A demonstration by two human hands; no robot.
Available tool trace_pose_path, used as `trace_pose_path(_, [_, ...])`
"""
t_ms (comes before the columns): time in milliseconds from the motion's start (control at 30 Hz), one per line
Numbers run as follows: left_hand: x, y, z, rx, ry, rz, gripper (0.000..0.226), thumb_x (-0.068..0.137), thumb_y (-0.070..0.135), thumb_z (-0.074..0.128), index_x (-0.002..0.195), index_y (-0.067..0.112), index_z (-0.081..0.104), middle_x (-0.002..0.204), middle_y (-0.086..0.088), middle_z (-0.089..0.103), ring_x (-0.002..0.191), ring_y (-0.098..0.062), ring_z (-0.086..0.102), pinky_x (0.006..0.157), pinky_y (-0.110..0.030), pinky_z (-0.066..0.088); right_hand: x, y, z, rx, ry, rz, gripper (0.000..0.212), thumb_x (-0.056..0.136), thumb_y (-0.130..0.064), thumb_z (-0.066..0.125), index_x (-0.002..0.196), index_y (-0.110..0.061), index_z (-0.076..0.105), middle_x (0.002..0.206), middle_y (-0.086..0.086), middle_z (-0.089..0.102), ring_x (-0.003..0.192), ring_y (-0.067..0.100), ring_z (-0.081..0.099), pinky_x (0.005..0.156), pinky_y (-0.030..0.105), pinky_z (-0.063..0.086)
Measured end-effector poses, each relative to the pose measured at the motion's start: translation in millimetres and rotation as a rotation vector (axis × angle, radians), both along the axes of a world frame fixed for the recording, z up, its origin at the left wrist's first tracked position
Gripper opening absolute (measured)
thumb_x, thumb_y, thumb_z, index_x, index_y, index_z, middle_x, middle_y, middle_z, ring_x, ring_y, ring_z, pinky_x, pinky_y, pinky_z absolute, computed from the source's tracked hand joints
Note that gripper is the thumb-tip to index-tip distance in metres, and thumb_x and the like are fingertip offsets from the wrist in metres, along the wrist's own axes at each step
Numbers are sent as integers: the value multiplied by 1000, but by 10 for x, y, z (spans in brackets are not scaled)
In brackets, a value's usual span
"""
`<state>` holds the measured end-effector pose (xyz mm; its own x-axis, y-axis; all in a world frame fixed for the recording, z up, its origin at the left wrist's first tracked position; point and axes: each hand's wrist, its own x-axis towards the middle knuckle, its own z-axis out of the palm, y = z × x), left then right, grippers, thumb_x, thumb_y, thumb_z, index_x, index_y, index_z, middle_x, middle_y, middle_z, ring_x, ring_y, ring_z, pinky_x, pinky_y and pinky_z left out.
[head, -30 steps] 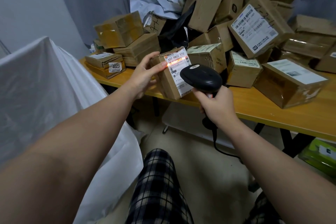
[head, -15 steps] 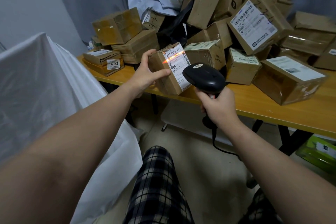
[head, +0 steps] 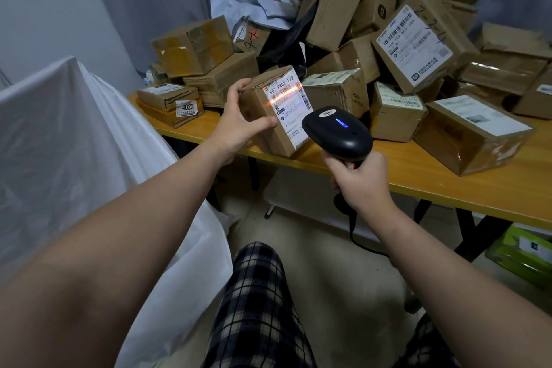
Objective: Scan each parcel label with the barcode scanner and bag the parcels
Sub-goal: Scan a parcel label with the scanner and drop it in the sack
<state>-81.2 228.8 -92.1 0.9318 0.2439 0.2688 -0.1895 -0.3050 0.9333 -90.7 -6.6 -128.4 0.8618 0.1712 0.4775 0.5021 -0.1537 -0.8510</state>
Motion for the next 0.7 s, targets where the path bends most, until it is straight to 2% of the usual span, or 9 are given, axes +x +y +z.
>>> trace_pose_path(100, [-126,-12,65,23,-107,54,85,63,40,83,127,53,29,145,-4,33,132,-23,39,105,-47,44,-44,10,44,-14,-11,27,10,83,-10,74,80,-11,65,54,-17,62,58,0,61,56,10,43])
trace_pose_path(167, [-239,11,87,77,-141,68,87,65,41,82,131,52,27,146,-4,32,134,-20,36,108,-42,41,-98,63,115,-28,-47,56,14,82,-12,75,81,-19,63,57,-27,60,61,-5,61,57,8,42])
trace_pose_path(233, [-357,53,80,111,-175,88,88,71,33,82,138,41,26,146,-4,31,134,-17,35,108,-31,38,-160,168,206,-32,-92,77,12,80,-20,73,79,-24,62,57,-27,60,61,-3,61,58,9,41])
trace_pose_path(300, [-492,111,52,105,-205,116,86,74,24,83,138,36,26,147,-4,32,134,-15,36,106,-22,39,-205,307,257,-2,-104,105,9,77,-25,70,80,-19,65,56,-20,60,60,2,60,57,16,44])
trace_pose_path(400, [-731,263,-43,40,-225,122,84,70,28,84,131,49,29,148,-3,30,135,-16,38,106,-32,45,-292,556,249,-1,-110,164,30,75,-29,70,75,0,63,53,3,57,54,24,58,50,33,45])
trace_pose_path(467, [-949,434,-173,-22,-226,149,83,66,32,83,128,54,32,148,-5,29,134,-20,41,100,-39,50,-357,754,191,-41,-94,207,40,75,-29,70,67,7,55,51,15,52,54,33,54,51,38,43])
trace_pose_path(567, [-1347,759,-497,-20,-205,329,83,64,36,82,126,57,31,147,-8,31,131,-24,45,102,-41,48,-422,1090,23,-187,-15,277,43,78,-22,75,53,-11,42,43,-5,45,45,11,44,51,25,36])
trace_pose_path(633, [-1625,1029,-802,-106,-193,534,87,64,35,83,132,46,30,146,-12,32,127,-23,50,101,-41,49,-441,1330,-113,-330,18,325,42,78,-27,75,55,-27,40,46,-15,48,49,3,48,51,18,34])
trace_pose_path(700, [-1875,1357,-1144,-183,-114,836,92,64,33,83,137,31,27,144,-15,31,127,-22,48,106,-43,44,-426,1577,-266,-546,53,376,30,80,-33,73,66,-29,47,58,-15,56,61,4,57,55,21,40])
